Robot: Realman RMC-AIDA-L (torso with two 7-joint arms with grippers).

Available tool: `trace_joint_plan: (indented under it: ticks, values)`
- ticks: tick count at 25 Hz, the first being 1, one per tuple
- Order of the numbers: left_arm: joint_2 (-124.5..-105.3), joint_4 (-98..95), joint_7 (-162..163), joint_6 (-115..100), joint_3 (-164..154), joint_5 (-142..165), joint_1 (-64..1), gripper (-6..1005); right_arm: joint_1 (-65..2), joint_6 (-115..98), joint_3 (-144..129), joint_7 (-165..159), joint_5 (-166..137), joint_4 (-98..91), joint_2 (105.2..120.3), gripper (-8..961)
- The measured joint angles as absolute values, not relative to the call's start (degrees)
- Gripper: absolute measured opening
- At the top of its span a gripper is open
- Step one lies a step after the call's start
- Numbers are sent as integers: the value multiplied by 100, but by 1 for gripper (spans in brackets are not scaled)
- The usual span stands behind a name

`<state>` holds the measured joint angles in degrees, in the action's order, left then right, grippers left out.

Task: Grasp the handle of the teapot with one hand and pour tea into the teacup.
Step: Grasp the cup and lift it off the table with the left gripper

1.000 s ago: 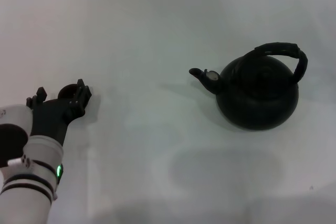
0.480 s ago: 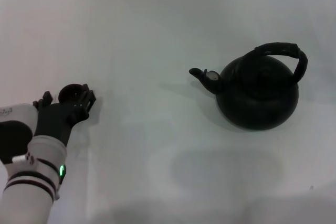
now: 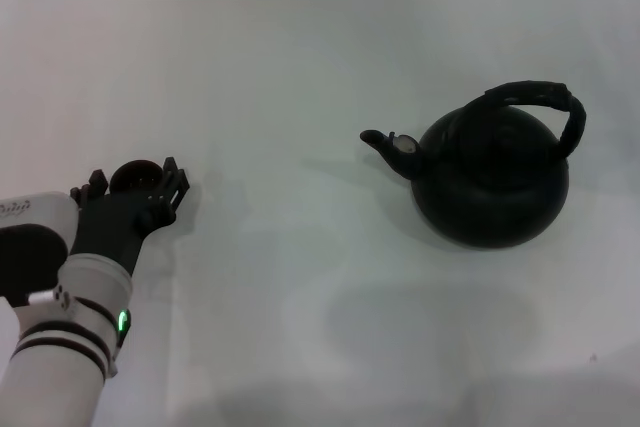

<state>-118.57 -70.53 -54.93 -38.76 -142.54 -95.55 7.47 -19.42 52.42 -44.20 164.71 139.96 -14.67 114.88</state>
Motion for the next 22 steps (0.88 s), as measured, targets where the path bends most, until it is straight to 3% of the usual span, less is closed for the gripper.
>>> trace_joint_plan:
  ticks: [22]
  values:
    - [-11849,-6972,-5493,-3769,-14244,-9954,710,856,-1897,5317,-4437,16471,13992,-1487,11487,808]
